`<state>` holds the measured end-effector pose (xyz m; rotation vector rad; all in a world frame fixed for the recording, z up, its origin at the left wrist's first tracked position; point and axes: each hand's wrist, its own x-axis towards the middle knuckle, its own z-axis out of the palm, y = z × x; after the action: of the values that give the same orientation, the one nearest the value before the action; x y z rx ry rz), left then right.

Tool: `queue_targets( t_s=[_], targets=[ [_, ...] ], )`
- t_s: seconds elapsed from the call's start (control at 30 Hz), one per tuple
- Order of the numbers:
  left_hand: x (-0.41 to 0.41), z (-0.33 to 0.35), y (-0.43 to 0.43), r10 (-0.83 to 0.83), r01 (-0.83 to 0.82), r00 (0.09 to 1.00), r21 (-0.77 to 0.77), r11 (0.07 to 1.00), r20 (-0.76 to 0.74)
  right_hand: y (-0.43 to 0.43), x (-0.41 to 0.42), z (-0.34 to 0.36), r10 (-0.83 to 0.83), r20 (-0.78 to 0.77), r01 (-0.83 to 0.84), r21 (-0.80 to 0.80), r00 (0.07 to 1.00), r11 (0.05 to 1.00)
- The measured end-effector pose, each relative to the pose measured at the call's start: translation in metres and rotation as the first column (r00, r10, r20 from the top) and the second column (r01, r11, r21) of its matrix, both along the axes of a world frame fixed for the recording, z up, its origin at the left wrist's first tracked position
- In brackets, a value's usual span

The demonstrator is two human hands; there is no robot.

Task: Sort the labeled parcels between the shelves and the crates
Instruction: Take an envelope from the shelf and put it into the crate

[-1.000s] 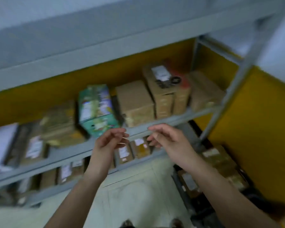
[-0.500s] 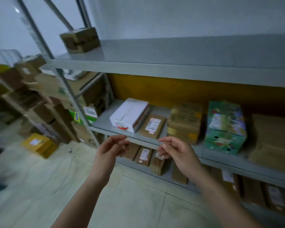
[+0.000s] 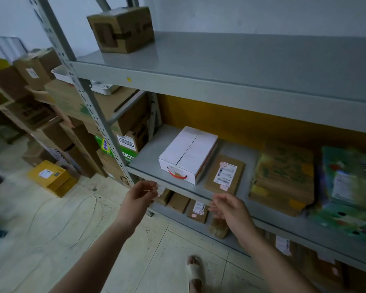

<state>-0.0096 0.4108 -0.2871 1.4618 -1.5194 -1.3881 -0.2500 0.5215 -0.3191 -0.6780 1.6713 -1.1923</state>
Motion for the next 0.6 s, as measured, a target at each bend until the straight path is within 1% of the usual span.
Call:
queue_targets(
  t_s=[0.1, 0.2, 0.27, 0.37, 0.47, 0.57, 0.6],
  targets=[
    [-0.017, -0.027, -0.071, -0.013, 0.009, 0.991, 0.036, 0.999, 0.133, -0.067, -0.014, -0.037, -0.008, 0.003, 0.008, 0.101, 1.0, 0.995],
    [-0.032, -0.062, -0.144, -0.042, 0.016, 0.951, 0.089, 0.996, 0.305, -0.137, -0.023, -0.071, -0.001, 0.012, -0.001, 0.238, 1.0, 0.971],
    [-0.039, -0.085, -0.18, -0.07, 0.016, 0.923, 0.144, 0.989, 0.377, -0.176, -0.025, -0.093, 0.02, -0.004, -0.017, 0.34, 1.0, 0.94],
    [-0.049, -0.101, -0.218, -0.107, 0.017, 0.914, 0.226, 0.974, 0.391, -0.218, -0.025, -0.114, 0.04, -0.008, -0.032, 0.456, 0.999, 0.89],
    [-0.059, -0.114, -0.245, -0.161, 0.067, 0.925, 0.269, 0.961, 0.344, -0.241, -0.027, -0.128, 0.013, 0.024, -0.022, 0.474, 1.0, 0.88],
    [-0.069, -0.131, -0.263, -0.21, 0.101, 0.918, 0.313, 0.944, 0.337, -0.247, -0.033, -0.155, 0.015, 0.003, -0.014, 0.488, 1.0, 0.873],
    [-0.072, -0.135, -0.265, -0.224, 0.115, 0.913, 0.313, 0.943, 0.341, -0.248, -0.032, -0.154, 0.016, -0.017, -0.005, 0.501, 1.0, 0.865]
  ],
)
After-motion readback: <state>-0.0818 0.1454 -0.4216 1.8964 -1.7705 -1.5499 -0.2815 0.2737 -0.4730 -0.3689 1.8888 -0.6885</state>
